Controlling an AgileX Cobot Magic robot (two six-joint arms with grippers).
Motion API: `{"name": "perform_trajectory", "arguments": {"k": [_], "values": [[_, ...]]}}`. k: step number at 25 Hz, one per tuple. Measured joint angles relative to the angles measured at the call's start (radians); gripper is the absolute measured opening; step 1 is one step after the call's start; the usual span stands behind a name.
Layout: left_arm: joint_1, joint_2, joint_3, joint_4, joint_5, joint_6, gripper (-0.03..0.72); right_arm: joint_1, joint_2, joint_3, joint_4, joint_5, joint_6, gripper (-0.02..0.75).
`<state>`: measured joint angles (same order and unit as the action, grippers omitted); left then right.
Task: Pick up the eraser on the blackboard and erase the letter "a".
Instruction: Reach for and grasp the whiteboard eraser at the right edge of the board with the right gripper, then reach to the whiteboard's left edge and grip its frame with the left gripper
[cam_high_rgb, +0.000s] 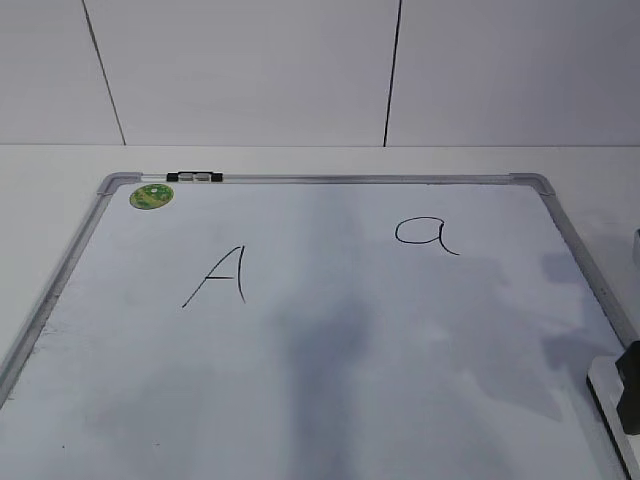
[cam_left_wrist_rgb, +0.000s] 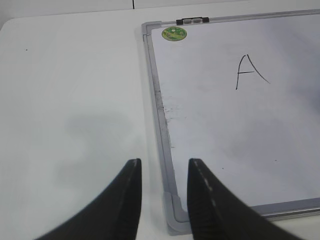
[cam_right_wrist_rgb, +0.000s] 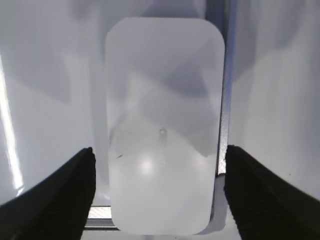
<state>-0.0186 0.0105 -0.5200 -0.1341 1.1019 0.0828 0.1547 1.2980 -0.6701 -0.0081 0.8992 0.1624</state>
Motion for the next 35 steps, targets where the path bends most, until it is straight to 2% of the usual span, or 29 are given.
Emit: {"name": "perform_trajectory", "arguments": {"k": [35], "values": [[0.000,0.000,0.000,0.000,0.000,0.000,0.235,0.000,0.110,0.000,-0.013,-0.076,-0.035,0.633]]}}
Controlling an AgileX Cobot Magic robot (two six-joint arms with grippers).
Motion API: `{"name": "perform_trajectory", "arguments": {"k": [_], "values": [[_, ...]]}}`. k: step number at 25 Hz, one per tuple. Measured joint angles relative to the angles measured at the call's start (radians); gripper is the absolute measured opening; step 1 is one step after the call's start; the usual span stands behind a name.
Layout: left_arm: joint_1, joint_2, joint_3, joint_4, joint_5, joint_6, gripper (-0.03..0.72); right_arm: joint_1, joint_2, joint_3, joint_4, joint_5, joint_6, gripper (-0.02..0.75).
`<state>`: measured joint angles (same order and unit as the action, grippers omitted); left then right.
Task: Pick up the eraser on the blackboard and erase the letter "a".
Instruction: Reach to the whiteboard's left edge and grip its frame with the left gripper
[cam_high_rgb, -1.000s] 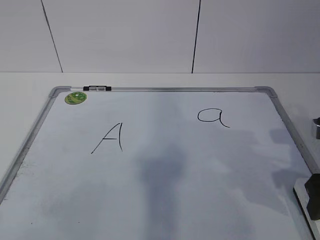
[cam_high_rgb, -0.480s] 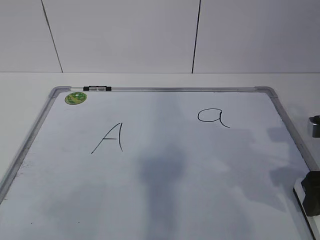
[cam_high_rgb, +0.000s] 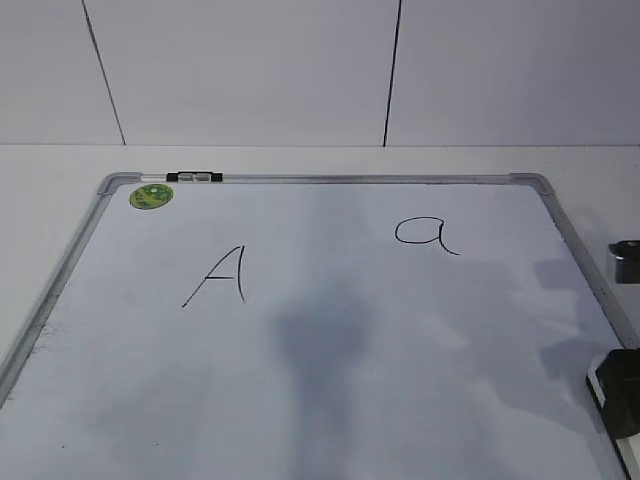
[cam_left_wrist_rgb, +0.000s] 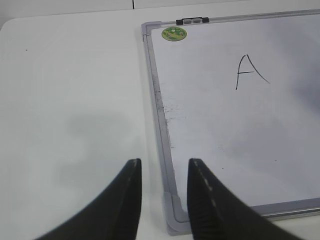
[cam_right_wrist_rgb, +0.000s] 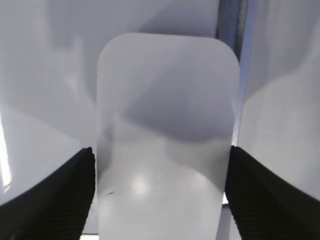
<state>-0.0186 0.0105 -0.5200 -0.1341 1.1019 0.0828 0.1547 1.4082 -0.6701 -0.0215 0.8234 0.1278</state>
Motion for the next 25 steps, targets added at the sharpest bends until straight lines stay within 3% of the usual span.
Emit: {"name": "perform_trajectory", "arguments": {"k": [25], "values": [[0.000,0.000,0.000,0.000,0.000,0.000,0.235,-0.001,0.037,0.000,-0.002,-0.015,-0.002,0.573]]}}
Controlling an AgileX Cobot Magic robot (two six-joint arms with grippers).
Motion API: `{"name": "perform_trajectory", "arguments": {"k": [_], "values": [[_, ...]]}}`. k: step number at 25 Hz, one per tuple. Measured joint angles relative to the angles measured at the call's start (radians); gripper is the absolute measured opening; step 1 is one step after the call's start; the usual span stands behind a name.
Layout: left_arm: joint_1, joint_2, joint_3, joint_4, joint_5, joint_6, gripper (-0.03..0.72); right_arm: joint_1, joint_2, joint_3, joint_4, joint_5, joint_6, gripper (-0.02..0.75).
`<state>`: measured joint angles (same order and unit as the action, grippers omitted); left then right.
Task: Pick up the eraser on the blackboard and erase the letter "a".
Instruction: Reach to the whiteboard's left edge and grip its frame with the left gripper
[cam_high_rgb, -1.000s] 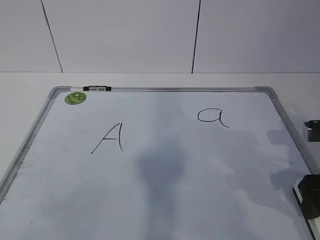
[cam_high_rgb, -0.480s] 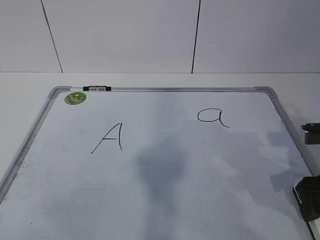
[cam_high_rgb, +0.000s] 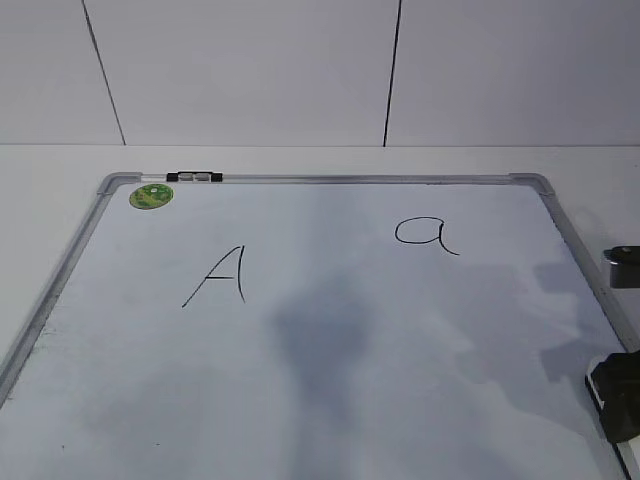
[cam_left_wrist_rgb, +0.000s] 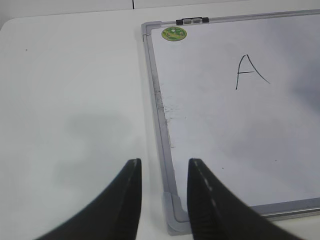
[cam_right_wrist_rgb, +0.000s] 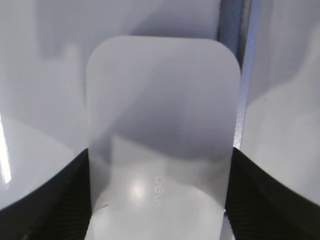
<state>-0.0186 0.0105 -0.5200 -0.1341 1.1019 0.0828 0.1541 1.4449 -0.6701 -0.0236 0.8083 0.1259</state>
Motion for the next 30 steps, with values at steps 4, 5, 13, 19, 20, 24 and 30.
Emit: {"name": "perform_trajectory", "arguments": {"k": [4,5,13,19,20,24,30], "values": [[0.000,0.000,0.000,0.000,0.000,0.000,0.235,0.000,0.000,0.000,-0.001,0.000,0.002,0.573],[0.000,0.000,0.000,0.000,0.000,0.000,0.235,0.000,0.000,0.000,-0.001,0.000,0.002,0.573],[0.000,0.000,0.000,0.000,0.000,0.000,0.235,0.000,-0.005,0.000,-0.001,-0.003,0.002,0.572],[0.000,0.000,0.000,0.000,0.000,0.000,0.235,0.000,-0.075,0.000,-0.001,-0.007,0.002,0.572],[0.000,0.000,0.000,0.000,0.000,0.000,0.235,0.000,-0.092,0.000,-0.001,-0.007,0.002,0.572],[0.000,0.000,0.000,0.000,0.000,0.000,0.235,0.000,-0.147,0.000,-0.001,0.005,0.002,0.572],[0.000,0.000,0.000,0.000,0.000,0.000,0.235,0.000,-0.200,-0.011,-0.001,0.098,0.002,0.571]]}}
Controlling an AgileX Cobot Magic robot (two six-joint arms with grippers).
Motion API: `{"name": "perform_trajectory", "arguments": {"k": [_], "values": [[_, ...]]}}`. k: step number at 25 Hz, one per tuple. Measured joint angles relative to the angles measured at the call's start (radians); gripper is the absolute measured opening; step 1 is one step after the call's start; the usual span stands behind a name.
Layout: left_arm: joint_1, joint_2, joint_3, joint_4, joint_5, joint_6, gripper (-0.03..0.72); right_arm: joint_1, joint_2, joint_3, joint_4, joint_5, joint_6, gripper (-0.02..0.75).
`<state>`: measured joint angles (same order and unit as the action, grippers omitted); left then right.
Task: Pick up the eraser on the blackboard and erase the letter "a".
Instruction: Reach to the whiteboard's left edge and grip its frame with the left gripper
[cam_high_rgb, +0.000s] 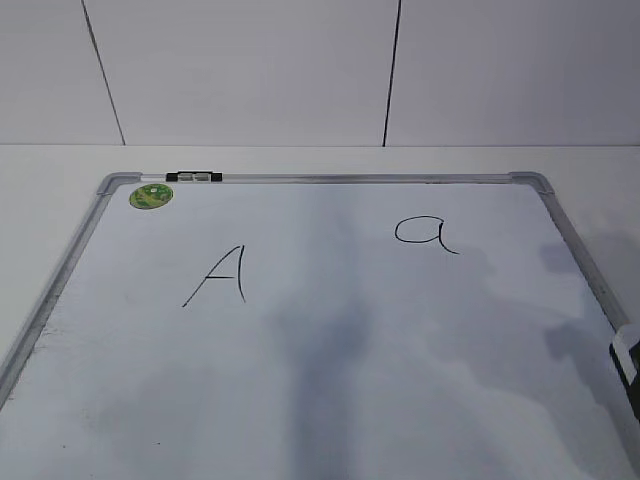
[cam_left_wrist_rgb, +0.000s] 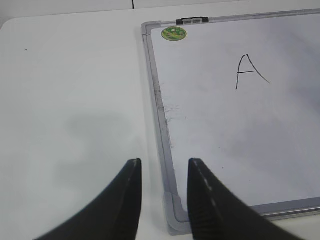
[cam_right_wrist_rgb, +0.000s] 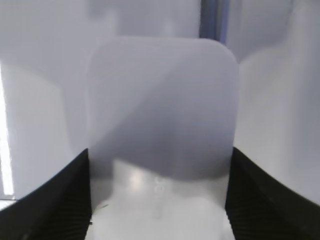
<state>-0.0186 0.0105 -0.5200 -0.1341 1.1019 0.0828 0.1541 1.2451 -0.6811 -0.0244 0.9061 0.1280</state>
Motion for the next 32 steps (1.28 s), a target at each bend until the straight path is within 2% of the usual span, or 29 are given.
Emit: {"name": "perform_trajectory", "arguments": {"k": [9,26,32], "values": [[0.000,0.000,0.000,0.000,0.000,0.000,0.235,0.000,-0.057,-0.037,0.010,0.063,0.000,0.571],[0.000,0.000,0.000,-0.014,0.000,0.000,0.235,0.000,-0.062,-0.037,0.013,0.077,0.000,0.571],[0.000,0.032,-0.027,-0.059,0.002,0.000,0.265,0.000,-0.062,-0.037,0.016,0.077,0.000,0.571]]}}
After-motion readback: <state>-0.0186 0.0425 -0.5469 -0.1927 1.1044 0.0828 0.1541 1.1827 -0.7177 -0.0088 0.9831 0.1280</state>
